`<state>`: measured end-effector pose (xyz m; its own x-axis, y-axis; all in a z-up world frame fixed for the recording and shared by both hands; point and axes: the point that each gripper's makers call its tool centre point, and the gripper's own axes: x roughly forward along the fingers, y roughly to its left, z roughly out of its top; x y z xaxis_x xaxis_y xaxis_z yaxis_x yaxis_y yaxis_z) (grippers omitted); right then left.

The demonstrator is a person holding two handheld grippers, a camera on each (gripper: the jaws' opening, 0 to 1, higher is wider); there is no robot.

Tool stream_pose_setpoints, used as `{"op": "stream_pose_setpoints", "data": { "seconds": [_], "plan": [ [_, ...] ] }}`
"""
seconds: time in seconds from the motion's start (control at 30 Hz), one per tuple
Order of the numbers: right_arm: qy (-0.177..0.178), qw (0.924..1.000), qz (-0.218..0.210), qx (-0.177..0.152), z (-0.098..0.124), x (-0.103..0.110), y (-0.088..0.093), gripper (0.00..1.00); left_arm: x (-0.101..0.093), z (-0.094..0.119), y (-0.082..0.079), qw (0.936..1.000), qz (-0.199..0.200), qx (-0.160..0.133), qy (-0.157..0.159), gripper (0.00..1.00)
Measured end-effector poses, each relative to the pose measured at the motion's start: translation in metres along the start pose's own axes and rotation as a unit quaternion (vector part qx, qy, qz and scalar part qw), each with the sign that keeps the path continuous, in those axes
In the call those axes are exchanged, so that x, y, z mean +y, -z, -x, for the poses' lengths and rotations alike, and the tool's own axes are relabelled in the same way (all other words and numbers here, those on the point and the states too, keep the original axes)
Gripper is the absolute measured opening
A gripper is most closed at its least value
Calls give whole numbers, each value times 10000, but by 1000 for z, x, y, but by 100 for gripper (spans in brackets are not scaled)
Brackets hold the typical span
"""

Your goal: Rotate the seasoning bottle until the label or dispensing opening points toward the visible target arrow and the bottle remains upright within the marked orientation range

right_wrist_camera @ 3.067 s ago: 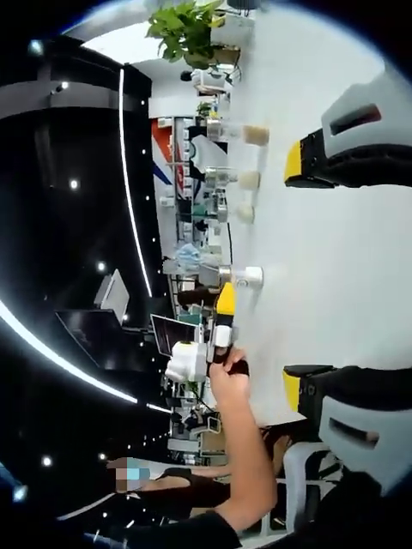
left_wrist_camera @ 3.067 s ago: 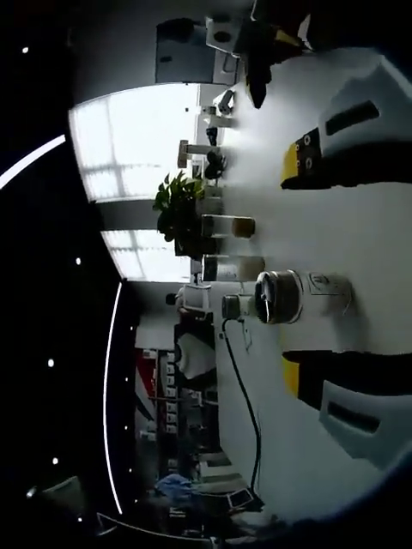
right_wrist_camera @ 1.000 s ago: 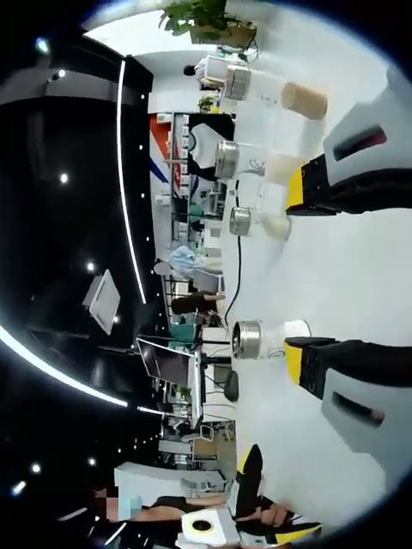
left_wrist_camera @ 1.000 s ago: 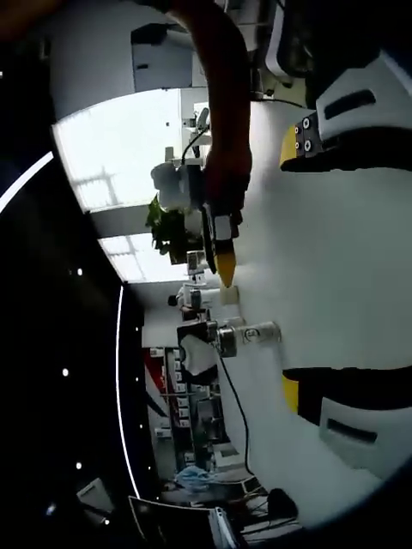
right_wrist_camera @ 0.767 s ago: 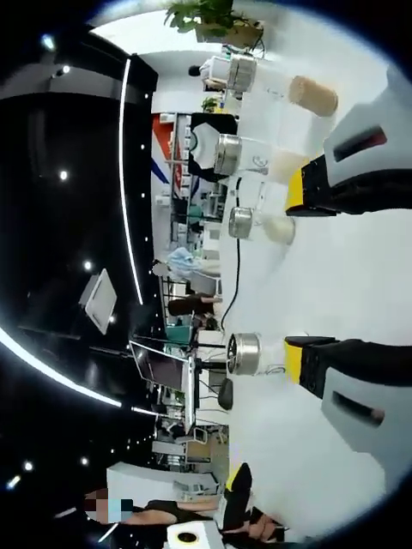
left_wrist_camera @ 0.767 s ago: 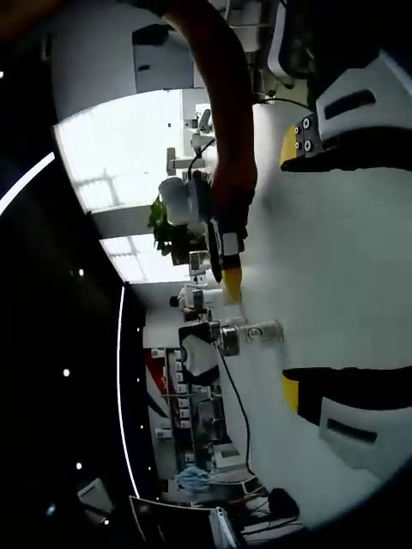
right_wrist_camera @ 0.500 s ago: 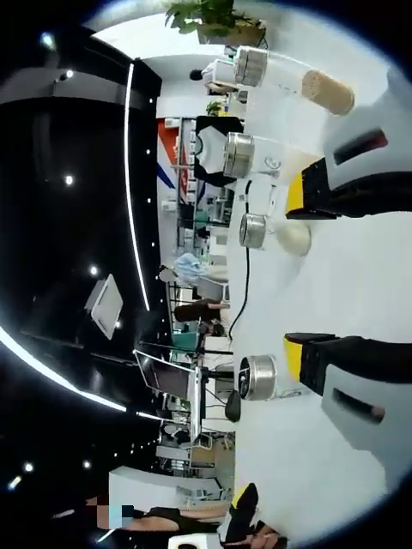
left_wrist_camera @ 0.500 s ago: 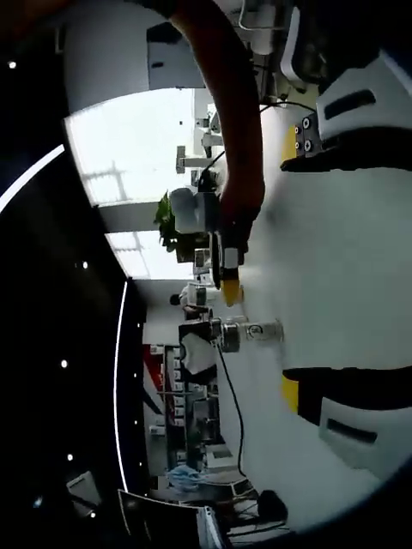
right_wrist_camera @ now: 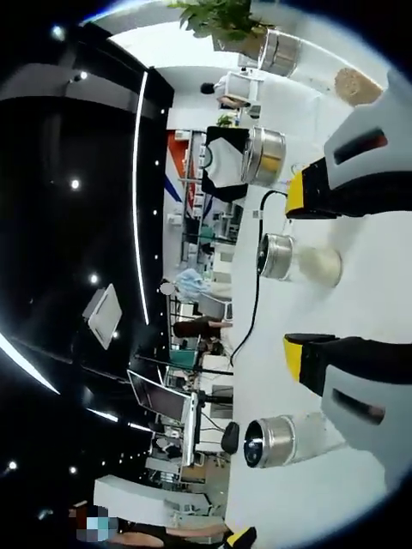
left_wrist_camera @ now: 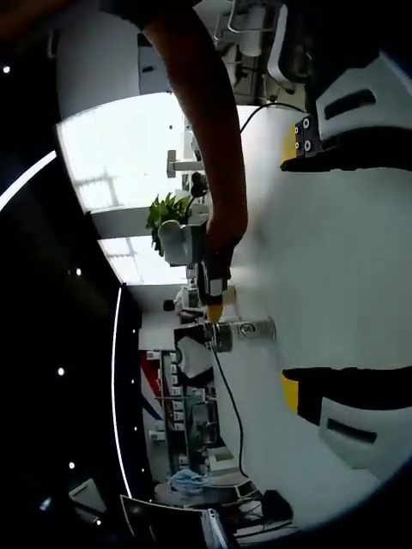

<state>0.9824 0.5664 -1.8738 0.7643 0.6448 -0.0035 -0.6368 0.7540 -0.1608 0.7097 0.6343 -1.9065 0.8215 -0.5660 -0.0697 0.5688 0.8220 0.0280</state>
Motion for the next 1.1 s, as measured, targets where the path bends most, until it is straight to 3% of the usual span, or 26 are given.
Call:
{"op": "stream_pose_setpoints", "data": {
  "seconds": [0.27, 0.3, 0.53, 0.7, 0.87, 1.1],
  "plan": [
    [43, 9999, 125, 44, -22, -4, 3, 47, 6, 2, 1, 10000, 0, 26, -30, 100],
    [110, 9997, 117, 175, -26, -5, 7, 46, 7, 3, 1, 10000, 18, 26, -48, 100],
    [318, 9990, 227, 204, -40, 0, 4, 41, 12, 5, 3, 9999, 21, 58, -102, 100],
    [592, 9968, 357, 401, -51, -4, 9, 40, 15, 5, 6, 9999, 4, 108, -129, 100],
    [817, 9954, 164, 479, -56, -15, 12, 32, 17, 4, 9, 9998, 6, 145, -157, 100],
    [817, 9952, 223, 497, -55, -14, 14, 31, 19, 4, 11, 9997, 2, 164, -180, 100]
  ]
}}
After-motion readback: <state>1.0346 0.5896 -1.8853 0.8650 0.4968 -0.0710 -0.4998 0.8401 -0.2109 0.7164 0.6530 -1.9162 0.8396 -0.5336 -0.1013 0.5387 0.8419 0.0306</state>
